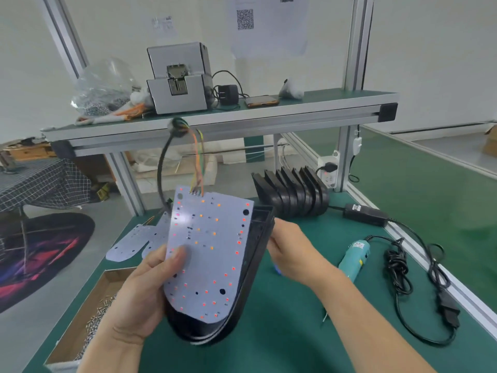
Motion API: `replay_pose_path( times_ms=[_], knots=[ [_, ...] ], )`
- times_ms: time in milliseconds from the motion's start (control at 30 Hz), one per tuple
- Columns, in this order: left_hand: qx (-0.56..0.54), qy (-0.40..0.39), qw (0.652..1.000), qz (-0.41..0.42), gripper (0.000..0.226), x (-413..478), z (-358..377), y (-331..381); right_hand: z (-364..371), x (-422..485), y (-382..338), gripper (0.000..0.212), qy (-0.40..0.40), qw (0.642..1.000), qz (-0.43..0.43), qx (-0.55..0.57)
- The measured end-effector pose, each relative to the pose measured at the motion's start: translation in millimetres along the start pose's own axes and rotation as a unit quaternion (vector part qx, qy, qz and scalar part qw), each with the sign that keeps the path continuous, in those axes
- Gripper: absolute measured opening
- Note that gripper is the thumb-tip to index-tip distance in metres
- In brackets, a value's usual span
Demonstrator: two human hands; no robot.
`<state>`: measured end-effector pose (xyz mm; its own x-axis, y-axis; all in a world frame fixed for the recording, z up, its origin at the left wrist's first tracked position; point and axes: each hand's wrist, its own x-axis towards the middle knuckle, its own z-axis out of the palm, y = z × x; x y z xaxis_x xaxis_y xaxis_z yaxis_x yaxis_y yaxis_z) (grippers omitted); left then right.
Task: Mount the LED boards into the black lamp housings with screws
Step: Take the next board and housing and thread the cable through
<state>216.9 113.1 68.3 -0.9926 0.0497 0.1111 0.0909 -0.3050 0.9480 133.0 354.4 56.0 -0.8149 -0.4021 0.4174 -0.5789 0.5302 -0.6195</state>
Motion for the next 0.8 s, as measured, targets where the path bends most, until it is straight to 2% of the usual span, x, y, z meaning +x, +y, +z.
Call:
replay_pose_path(
  times_ms=[67,133,167,233,333,400,467,500,533,600,633,667,700,767,800],
  knots=[
    [0.014,-0.003,1.000,0.012,0.035,0.3,0.6,-2.2,3.8,4.2,8.9,0.021,0.021,0.990,0.006,-0.138],
    [0.034,-0.009,0.999,0.014,0.029,1.4,5.8,-4.5,9.8,5.0,18.7,0.022,0.036,0.977,0.056,-0.204],
    [0.027,0.007,0.999,0.020,0.030,2.1,8.4,-4.2,11.3,3.9,24.0,0.030,0.035,0.968,0.070,-0.237],
    [-0.010,0.066,0.996,0.055,0.031,4.2,4.0,-0.8,8.6,-2.0,45.8,0.053,-0.010,0.949,0.096,-0.302],
    [-0.059,0.119,0.986,0.103,0.032,4.3,-13.7,14.6,0.7,-15.5,78.1,0.052,-0.092,0.910,0.173,-0.365],
    [-0.045,0.115,0.988,0.095,0.034,4.0,-22.6,17.5,2.8,-23.0,86.2,0.045,-0.154,0.899,0.212,-0.351],
    [-0.004,0.078,0.995,0.069,0.027,3.3,-24.4,15.2,0.0,-21.2,73.7,0.035,-0.199,0.896,0.221,-0.331],
    [0.019,0.052,0.997,0.047,0.028,2.7,-24.4,12.6,-6.3,-16.0,63.8,0.031,-0.176,0.908,0.209,-0.318],
    [0.042,0.023,0.999,0.022,0.036,1.8,-24.5,9.1,-16.3,-9.3,51.3,0.034,-0.109,0.938,0.187,-0.273],
    [0.077,-0.023,0.996,-0.025,0.052,-0.7,-23.5,0.9,-40.7,3.1,16.9,0.043,0.044,0.991,0.118,-0.052],
    [0.087,-0.037,0.995,-0.041,0.056,-2.0,-22.3,-2.7,-54.3,7.3,-3.3,0.047,0.060,0.994,0.058,0.076],
    [0.097,-0.050,0.993,-0.051,0.059,-2.8,-21.7,-5.6,-66.2,10.8,-23.1,0.052,0.028,0.988,0.005,0.154],
    [0.106,-0.063,0.991,-0.056,0.062,-3.8,-19.5,-7.1,-75.4,13.4,-38.7,0.056,-0.025,0.985,-0.037,0.167],
    [0.124,-0.091,0.987,-0.055,0.064,-5.3,-17.9,-7.0,-81.5,20.3,-55.9,0.055,-0.112,0.988,-0.082,0.069],
    [0.133,-0.105,0.984,-0.054,0.063,-5.8,-18.0,-5.2,-80.4,23.9,-58.7,0.052,-0.122,0.989,-0.081,0.013]
  ],
)
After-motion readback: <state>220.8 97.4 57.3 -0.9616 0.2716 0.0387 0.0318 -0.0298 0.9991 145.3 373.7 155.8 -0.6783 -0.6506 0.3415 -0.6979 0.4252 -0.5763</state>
